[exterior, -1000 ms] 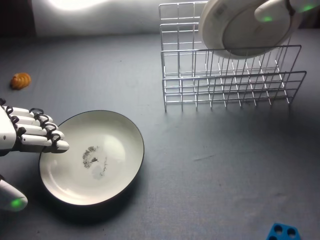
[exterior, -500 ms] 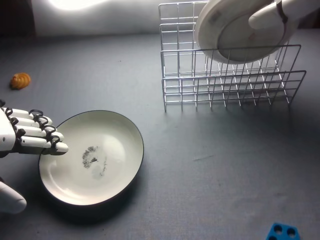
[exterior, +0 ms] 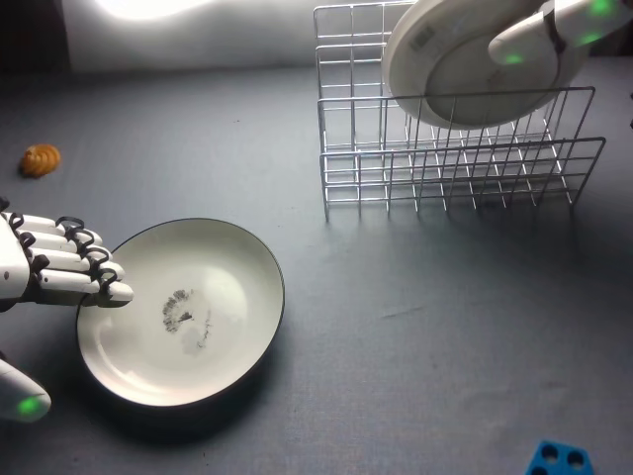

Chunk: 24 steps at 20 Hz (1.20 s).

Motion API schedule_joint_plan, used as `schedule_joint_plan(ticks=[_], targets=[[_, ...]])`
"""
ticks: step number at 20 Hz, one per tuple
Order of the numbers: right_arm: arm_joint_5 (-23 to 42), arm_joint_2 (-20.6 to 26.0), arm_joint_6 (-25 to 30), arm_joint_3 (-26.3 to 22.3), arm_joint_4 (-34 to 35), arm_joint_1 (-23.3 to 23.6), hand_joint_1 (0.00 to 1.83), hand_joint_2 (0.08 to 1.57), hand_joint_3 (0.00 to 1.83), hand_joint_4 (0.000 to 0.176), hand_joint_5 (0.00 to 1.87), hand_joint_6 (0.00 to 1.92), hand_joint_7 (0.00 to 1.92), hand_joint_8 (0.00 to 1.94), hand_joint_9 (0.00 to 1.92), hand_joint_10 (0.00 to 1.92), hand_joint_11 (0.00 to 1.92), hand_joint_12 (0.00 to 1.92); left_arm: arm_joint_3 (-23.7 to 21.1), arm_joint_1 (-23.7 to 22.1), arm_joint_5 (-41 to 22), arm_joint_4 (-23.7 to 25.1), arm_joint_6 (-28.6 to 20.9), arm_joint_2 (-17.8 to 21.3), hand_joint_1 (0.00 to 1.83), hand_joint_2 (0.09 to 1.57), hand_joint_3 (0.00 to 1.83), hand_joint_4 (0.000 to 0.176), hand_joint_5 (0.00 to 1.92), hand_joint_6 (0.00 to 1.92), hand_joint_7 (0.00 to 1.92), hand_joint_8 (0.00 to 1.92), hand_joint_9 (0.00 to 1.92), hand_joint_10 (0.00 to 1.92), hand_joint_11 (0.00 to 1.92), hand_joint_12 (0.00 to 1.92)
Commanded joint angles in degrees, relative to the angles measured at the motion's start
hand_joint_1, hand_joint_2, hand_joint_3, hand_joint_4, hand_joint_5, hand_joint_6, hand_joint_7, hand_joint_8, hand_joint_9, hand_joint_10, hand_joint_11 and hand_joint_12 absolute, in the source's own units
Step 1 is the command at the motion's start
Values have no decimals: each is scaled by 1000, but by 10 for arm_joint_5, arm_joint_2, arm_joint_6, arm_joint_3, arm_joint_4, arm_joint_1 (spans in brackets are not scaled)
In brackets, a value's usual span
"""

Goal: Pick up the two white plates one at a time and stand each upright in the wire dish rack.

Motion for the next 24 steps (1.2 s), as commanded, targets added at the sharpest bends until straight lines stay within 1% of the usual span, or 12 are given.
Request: schedule_joint_plan(ticks=[1,3,5,7,9,12,13,16,18,22,23,24], targets=[[32,1,4,3,25,-2,1216,1116,1,22,948,1077,1029,869,1168,0,767,893,0,-6,-11,-24,-2,7,0,1058,0,0,47,8,22,6,4,1,0,0],[32,1,4,3,25,-6,1211,1139,2,0,848,1172,1029,924,1137,4,723,919,0,-6,-11,-24,-2,7,0,1066,0,0,33,1,14,1,2,0,0,0],[32,1,6,3,26,-10,1225,1099,0,27,992,982,1067,835,1198,22,765,896,0,-8,-11,-24,-3,8,0,1063,0,0,30,0,19,3,2,1,0,0],[32,2,7,3,26,-14,1229,1096,1,12,1025,983,1047,815,1184,9,761,856,0,-10,-11,-24,-5,9,0,1063,0,0,43,6,30,7,11,4,0,0],[32,2,11,3,26,-17,1233,1082,0,24,1040,938,1092,766,1224,15,797,888,-2,-12,-11,-24,-6,11,0,1073,2,0,39,3,24,4,3,1,0,0],[34,2,19,3,26,-22,1215,1122,1,17,935,1100,1023,879,1148,0,719,895,-3,-13,-11,-23,-6,13,0,1061,0,0,27,3,18,2,0,0,0,0],[34,2,19,3,26,-23,1199,1160,7,0,806,1250,984,983,1080,14,663,905,-3,-13,-11,-23,-6,13,0,1068,0,0,20,0,10,0,0,0,0,0],[34,2,20,3,26,-26,1216,1121,0,24,953,1057,1015,916,1162,34,700,873,-4,-13,-11,-21,-6,13,0,1066,0,0,36,7,18,5,6,2,0,0],[35,2,28,3,26,-28,1235,1080,0,28,1044,891,1097,806,1235,38,730,845,-4,-13,-11,-20,-6,13,0,1076,3,0,38,6,23,6,9,4,0,0],[37,3,27,3,26,-30,1212,1123,2,25,949,1073,1000,926,1167,0,696,914,-4,-13,-11,-18,-6,13,0,1071,1,0,27,2,10,4,0,0,0,0],[37,3,27,3,26,-30,1150,1154,0,0,891,1115,969,447,1116,0,674,856,-4,-13,-11,-18,-6,13,0,1071,1,0,33,4,14,5,0,0,0,0],[37,3,25,3,26,-30,1207,1116,11,0,911,1110,1052,739,1144,11,696,825,-4,-13,-11,-18,-6,13,0,1071,1,0,35,5,10,3,0,0,0,0]])
